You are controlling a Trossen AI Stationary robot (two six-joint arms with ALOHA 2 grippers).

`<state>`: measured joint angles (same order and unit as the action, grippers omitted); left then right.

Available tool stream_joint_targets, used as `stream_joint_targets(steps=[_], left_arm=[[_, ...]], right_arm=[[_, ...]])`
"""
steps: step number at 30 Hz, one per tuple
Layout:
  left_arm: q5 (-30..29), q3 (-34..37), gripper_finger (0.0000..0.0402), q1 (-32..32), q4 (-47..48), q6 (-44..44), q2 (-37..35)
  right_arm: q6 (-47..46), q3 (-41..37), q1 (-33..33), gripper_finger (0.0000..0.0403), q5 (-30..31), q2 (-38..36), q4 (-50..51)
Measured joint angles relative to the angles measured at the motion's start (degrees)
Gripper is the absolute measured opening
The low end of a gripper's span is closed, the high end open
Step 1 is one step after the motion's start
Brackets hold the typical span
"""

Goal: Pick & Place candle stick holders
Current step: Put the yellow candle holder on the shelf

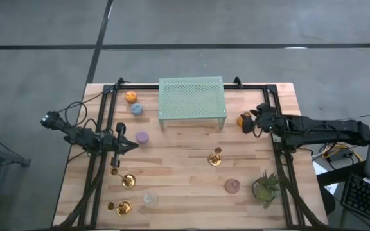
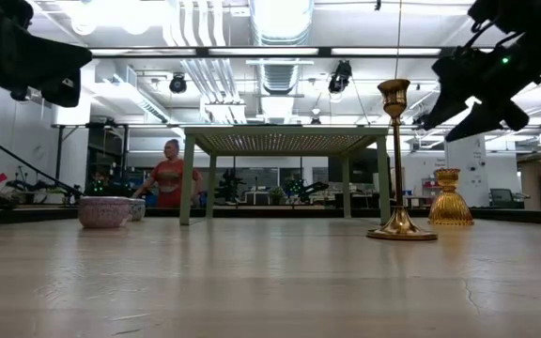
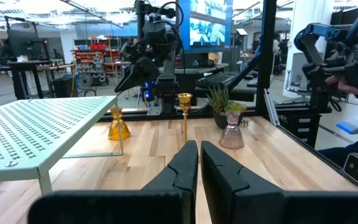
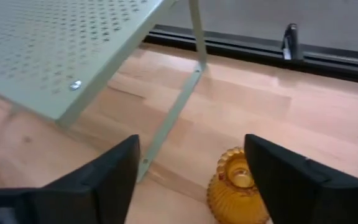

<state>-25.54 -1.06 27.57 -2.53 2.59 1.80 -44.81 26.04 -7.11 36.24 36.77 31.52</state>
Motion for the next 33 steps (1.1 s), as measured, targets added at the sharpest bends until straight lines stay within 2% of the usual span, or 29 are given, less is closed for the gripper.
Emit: stream_joint_targets(steps=[4, 9, 17, 33], left_arm=[[-0.02, 0.0, 0.0026, 0.0, -0.01, 0.0, 0.0], [0.0, 0.0, 0.0026, 0.01, 0.0, 0.0, 0.0], [-0.02, 0.0, 0.0026, -0.02, -0.02, 0.0, 0.0], [-0.01, 0.0, 0.0026, -0.01, -0.01, 0.01, 0.01]], right_arm=[[0.54, 0.04, -2.08, 0.0329, -0.01, 3.61, 0.08], [0.86, -0.18, -3.18, 0.0343, -0.03, 8.47, 0.14], [1.37, -0.18, -3.64, 0.0334, 1.71, 14.7, 0.12], [-1.31, -0.22, -4.07, 0.0325, 1.91, 20.26, 2.57]])
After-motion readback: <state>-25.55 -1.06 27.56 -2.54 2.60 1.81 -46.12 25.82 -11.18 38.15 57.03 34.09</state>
